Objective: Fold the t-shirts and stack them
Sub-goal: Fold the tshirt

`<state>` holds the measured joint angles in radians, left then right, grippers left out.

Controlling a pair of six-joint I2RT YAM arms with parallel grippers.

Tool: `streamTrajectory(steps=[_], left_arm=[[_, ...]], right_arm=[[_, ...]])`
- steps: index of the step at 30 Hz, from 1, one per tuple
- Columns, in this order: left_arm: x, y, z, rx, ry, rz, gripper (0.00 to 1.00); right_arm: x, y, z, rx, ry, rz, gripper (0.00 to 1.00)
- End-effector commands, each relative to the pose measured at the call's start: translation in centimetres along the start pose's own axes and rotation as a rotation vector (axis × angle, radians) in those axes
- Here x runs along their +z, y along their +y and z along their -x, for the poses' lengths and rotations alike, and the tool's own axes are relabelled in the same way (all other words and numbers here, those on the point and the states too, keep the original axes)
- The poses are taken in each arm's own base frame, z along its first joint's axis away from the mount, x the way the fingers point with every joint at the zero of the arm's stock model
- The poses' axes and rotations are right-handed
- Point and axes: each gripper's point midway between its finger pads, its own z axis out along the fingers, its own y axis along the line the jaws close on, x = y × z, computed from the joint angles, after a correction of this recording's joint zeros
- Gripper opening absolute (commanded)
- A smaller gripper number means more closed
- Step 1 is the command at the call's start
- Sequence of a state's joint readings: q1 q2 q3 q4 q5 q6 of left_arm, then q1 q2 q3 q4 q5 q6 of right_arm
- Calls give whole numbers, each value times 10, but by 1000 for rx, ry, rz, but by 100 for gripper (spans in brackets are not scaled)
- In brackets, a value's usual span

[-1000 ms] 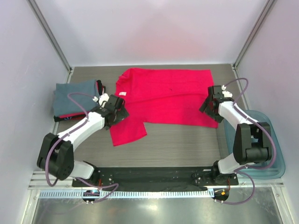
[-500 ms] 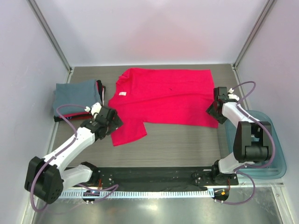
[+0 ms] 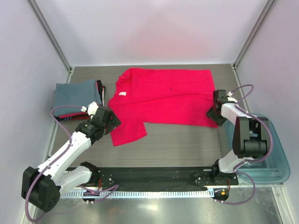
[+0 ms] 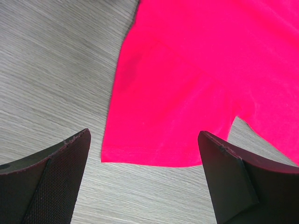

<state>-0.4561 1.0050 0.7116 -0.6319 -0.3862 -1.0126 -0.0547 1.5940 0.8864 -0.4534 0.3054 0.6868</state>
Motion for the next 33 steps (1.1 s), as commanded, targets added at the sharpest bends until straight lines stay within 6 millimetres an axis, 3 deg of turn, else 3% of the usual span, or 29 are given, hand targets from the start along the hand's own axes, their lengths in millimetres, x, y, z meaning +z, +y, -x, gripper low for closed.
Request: streamTrajectory(steps=[1,9,21,23,25,26,29,32,33], left_arm=[[-1,4,9,9,-43,16,97],[0,3,9,9,-41,19,97],[2,5,7,12,-40,26,97],[2,6,6,20,-37,31,97],[2,6,7,19,-39,33,97],[3,7,7,24,-40,35,97],[2,6,6,28,-35,35,97],[0,7,7,38,-26,40,97],[0,7,7,44,-25,42,97]], right_arm=[[-15,-11,14,-30,-95,-70,61],[-26,-20,13,8,-140,-99,61],[9,-15,-23,9,-28,-89,60],[13,-14,-25,9,-21,-93,50],[14,-13,-22,12,-30,-91,26],[12,-13,-20,13,-36,-89,9],[3,-7,-14,-18,-85,-99,10],[-6,-5,-9,-35,-103,-105,17],[-7,-5,-8,-40,-101,-102,30]])
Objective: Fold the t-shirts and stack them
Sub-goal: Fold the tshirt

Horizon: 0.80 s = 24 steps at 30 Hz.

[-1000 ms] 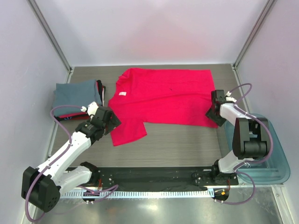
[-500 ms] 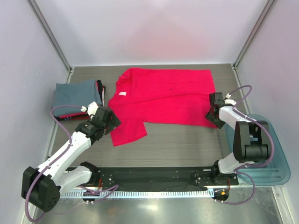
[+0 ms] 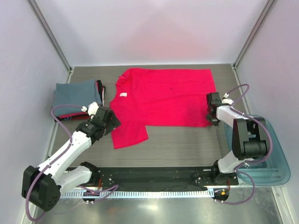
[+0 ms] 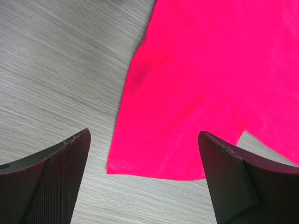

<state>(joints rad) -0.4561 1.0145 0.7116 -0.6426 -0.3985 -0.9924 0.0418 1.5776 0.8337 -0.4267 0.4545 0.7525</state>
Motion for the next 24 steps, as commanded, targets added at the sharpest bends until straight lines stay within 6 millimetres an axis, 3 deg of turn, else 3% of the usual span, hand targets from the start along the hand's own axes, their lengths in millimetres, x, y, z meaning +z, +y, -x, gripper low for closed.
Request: streamTrajectory(steps=[1,6,12,16,24], left_arm=[[-3,2,9,15,-27,19,97],[-4,1,7,15,-17,14,96],[-4,0,5,18,-7,7,96],[-4,0,5,17,-5,6,96],[-4,-2,6,17,-8,-2,96]], right_arm=[[-5,-3,2,-24,-5,-30,35],[-7,-4,-3,-32,12,-15,50],[-16,-17,1,-36,-27,-49,55],[-22,-19,6,-33,-48,-44,56],[-28,-22,4,-32,-53,-47,46]])
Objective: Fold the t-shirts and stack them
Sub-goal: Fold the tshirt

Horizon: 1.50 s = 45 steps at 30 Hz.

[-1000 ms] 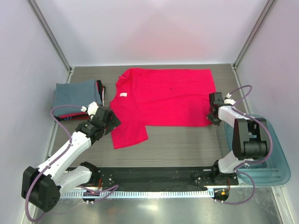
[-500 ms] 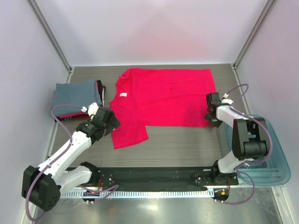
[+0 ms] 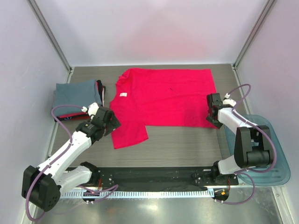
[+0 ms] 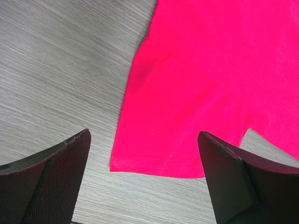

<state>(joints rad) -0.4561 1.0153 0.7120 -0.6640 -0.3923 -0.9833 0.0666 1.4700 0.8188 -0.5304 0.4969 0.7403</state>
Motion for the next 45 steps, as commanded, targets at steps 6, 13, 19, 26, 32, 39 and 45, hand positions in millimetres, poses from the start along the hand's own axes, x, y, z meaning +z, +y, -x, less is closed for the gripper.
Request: streamTrajectory(steps=[6,13,19,26,32,39,45], left_arm=[[-2,-7,7,1,-15,-23,96],[0,-5,5,15,-12,-14,96],[-6,-3,5,25,-7,-20,96],[-7,3,-9,70,58,-11,93],[-8,15,-17,82,82,21,93],[-1,22,-38,69,151,38,92],[4,36,-56,55,212,99,86]], right_arm=[[10,-5,-11,-16,1,-48,47],[25,3,-18,-16,24,-51,42],[15,7,-6,-6,-5,-32,18],[-3,18,8,-6,-20,41,1],[-13,28,17,-7,-29,94,1],[-18,38,27,-22,-43,125,1],[-14,43,26,-18,-35,131,1]])
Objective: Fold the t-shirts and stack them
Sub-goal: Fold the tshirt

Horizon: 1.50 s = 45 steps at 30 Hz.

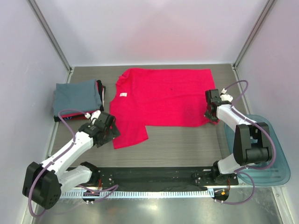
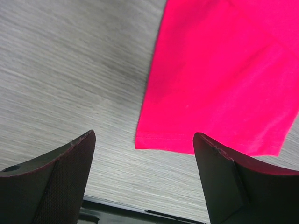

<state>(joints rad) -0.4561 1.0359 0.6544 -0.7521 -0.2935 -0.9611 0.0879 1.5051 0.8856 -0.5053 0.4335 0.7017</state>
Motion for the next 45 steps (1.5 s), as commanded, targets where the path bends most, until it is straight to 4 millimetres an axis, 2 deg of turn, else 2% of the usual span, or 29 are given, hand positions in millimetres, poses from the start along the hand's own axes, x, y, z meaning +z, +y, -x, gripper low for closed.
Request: streamTrajectory(steps=[1,5,10,11,17,23,28,35,36,40,42,44,45], left_arm=[[5,9,-15,-31,53,37,84],[8,8,-28,-33,109,26,71],[9,5,-41,-26,155,14,62],[9,5,-43,-28,158,13,57],[22,1,-56,-40,204,28,53],[23,4,-64,-46,204,46,52],[25,8,-57,-65,153,63,44],[32,6,-50,-82,112,78,42],[33,5,-50,-80,115,79,40],[39,1,-52,-80,127,73,16],[40,-2,-55,-91,142,59,15],[40,-6,-55,-97,146,48,6],[39,-7,-55,-97,144,42,4]], right_arm=[[-6,13,17,12,-41,38,1],[-5,16,16,14,-41,53,1],[-5,17,15,13,-33,63,1],[-5,16,14,12,-32,60,1],[-6,14,12,13,-34,62,1],[-10,13,13,17,-41,73,1],[-11,13,12,16,-39,74,1],[-14,11,11,15,-43,83,1],[-14,10,10,15,-41,83,1],[-15,10,9,15,-39,85,1],[-15,9,8,12,-38,84,1],[-16,9,9,15,-41,89,1],[-16,9,9,14,-40,87,1]])
